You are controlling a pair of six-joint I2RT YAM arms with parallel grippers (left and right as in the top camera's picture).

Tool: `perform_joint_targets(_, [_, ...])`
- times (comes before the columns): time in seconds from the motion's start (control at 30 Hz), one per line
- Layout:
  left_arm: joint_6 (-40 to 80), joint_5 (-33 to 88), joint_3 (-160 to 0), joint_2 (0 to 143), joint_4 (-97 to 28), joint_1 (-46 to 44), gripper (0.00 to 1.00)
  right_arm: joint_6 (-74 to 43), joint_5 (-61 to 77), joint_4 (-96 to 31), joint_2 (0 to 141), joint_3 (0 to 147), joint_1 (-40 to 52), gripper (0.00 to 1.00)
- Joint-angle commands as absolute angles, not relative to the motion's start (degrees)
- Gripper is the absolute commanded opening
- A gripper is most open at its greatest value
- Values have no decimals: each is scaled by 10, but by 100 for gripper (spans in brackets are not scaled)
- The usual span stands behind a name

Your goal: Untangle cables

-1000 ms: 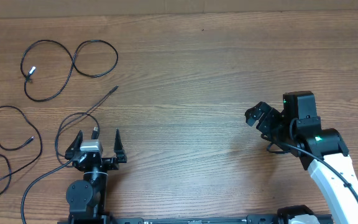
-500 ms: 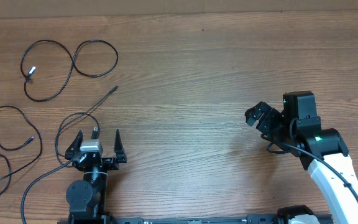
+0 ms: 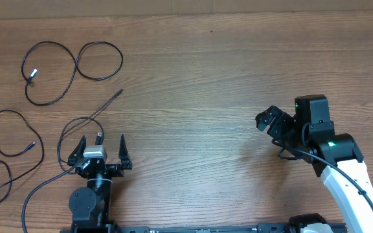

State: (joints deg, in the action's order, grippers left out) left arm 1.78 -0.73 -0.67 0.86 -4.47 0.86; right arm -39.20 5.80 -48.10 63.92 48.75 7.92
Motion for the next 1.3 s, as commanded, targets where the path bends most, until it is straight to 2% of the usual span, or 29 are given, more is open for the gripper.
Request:
perform_joint_targets(0.0, [28,-15,-3,2,-43,13,100,-388,39,-496,637,499,80,100])
perform_joint_targets(0.47, [28,-15,-3,2,-43,13,99,-385,-48,-547,566,499,80,100])
perform_joint_targets(0.73, [28,-15,-3,2,-43,13,100,-326,-103,-601,409,498,80,100])
perform_joint_targets(0.93, [28,-15,-3,2,-43,13,100,-324,-156,-652,269,497,80,100])
perform_joint_targets(1.27, [28,-15,-3,2,-43,13,99,-294,-198,-647,122,458,80,100])
